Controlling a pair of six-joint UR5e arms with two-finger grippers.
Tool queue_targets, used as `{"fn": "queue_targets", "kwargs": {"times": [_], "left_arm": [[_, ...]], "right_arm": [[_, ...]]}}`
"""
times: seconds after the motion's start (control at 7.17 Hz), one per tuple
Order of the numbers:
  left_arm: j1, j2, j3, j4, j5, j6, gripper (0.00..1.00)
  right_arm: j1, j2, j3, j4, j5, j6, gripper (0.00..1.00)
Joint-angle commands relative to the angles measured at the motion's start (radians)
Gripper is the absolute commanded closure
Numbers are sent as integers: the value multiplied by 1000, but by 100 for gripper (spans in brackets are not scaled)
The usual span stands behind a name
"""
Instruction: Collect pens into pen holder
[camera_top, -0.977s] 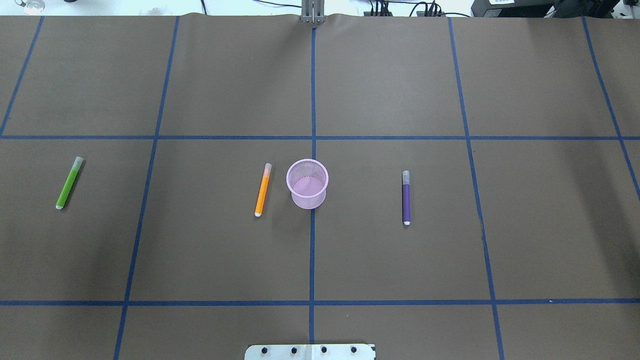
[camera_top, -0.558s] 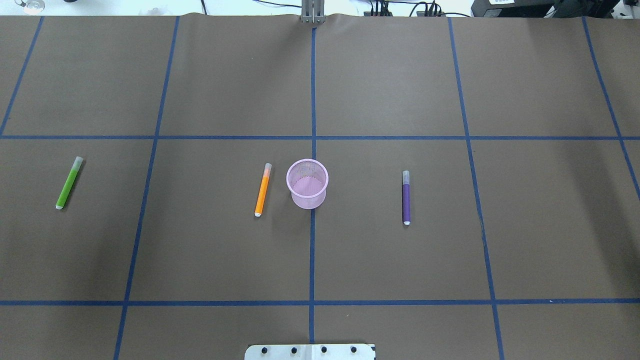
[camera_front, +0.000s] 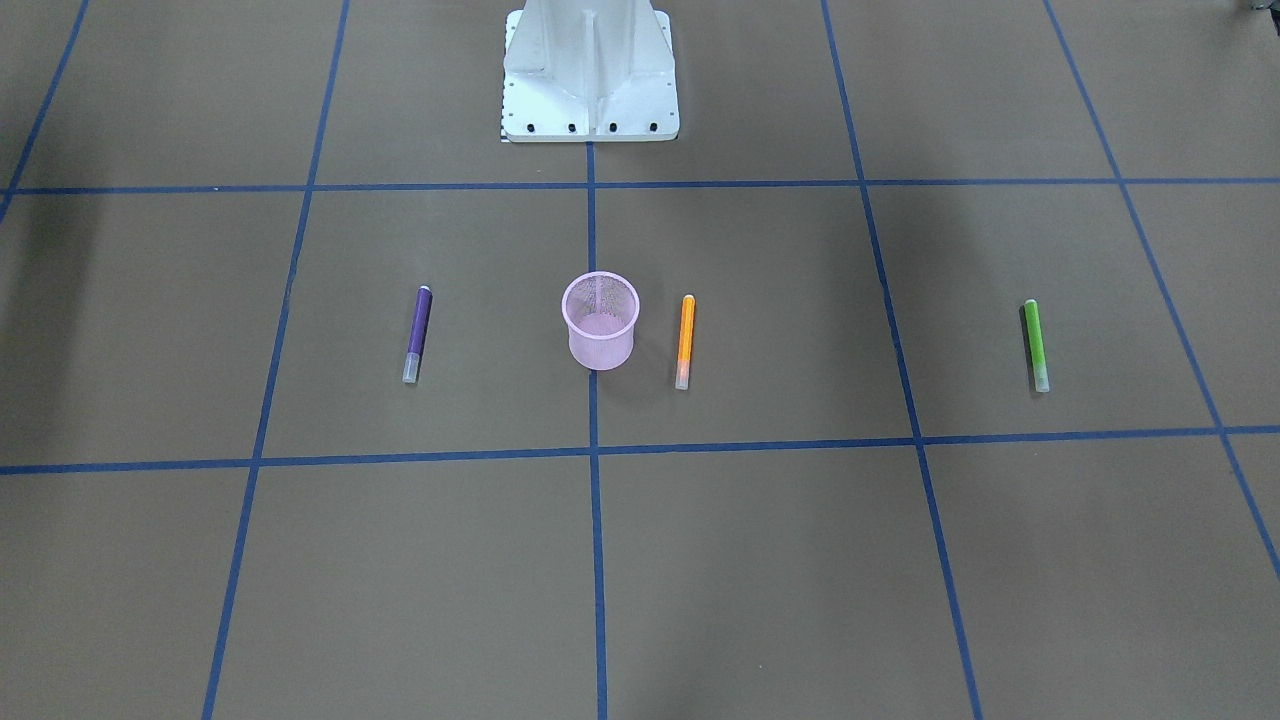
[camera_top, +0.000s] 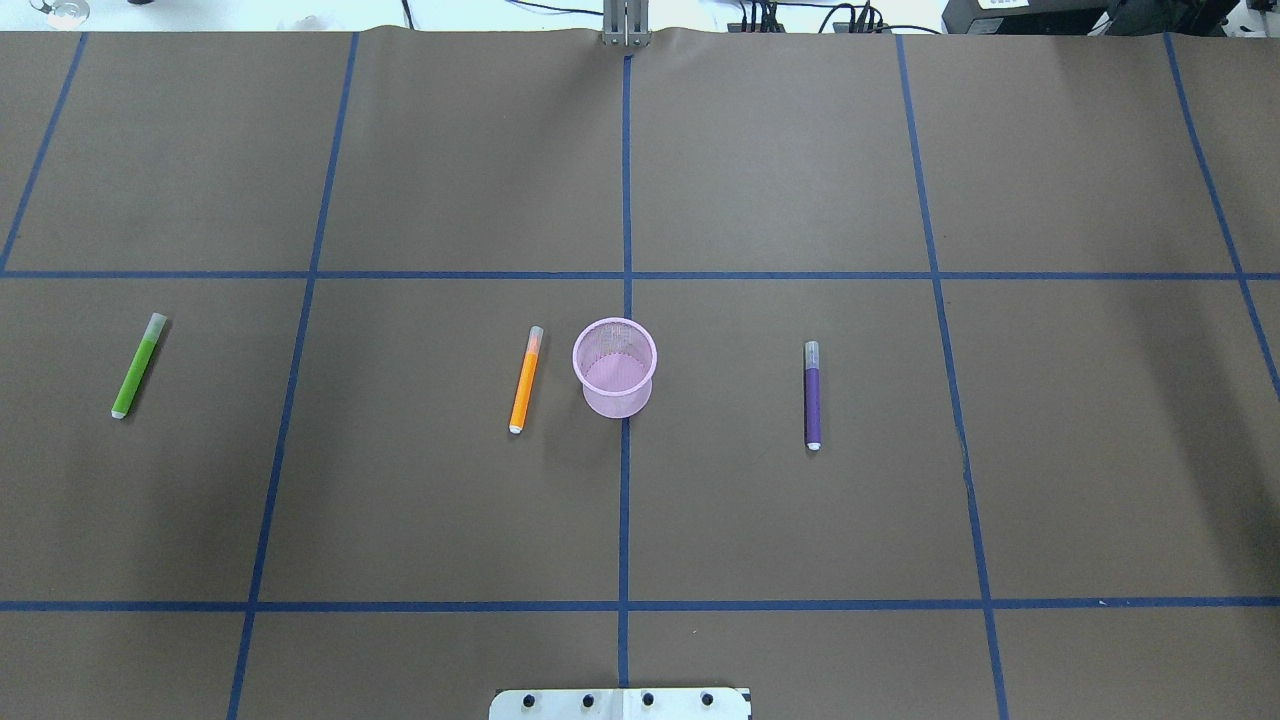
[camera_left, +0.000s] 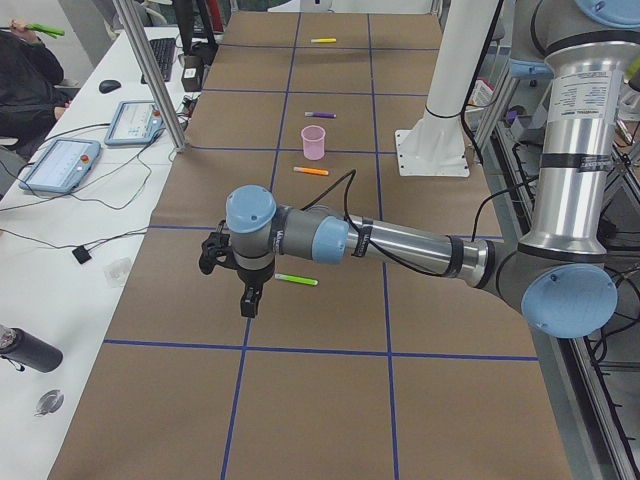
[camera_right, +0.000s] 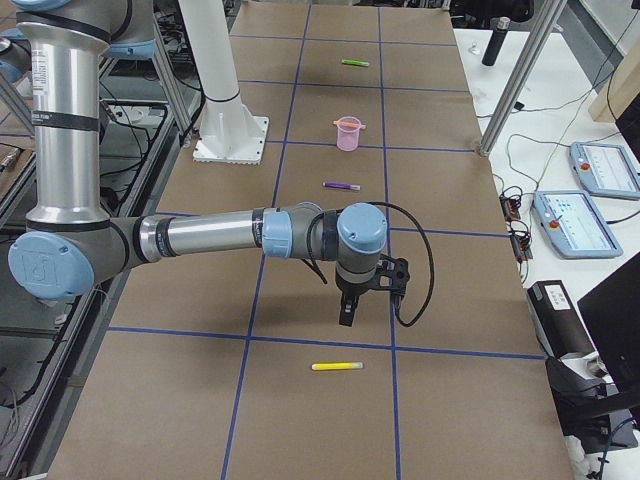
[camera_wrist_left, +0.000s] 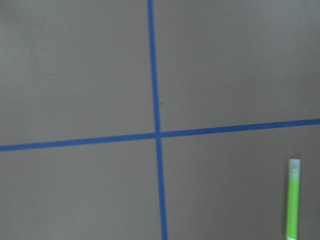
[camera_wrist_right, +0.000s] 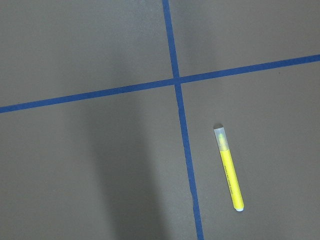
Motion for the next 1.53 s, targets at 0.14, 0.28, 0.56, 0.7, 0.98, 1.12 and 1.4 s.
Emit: {"fn": "queue_targets", "kwargs": {"times": [0.14,0.28,0.56,0.7,0.98,1.12,1.4], "left_arm": [[168,-63,-22,-25,0,-253,0],[245,-83,-21,-81,14,-455,0],[423,-60,-22,-265,204,-682,0],[494,-37,-2,-289,254,-696,0],[501,1,137,-566,270,-709,0],[518,3,172,-611,273,-742,1],[565,4,182,-611,275,-745,1]], "right_arm": [[-1,-8,9,-2,10,1,0],[-1,-8,9,-2,10,2,0],[-1,-5,9,-2,10,2,0],[-1,-7,9,0,10,2,0],[-1,-7,7,-2,10,1,0],[-1,-8,9,-2,10,1,0],[-1,-8,6,0,8,1,0]]}}
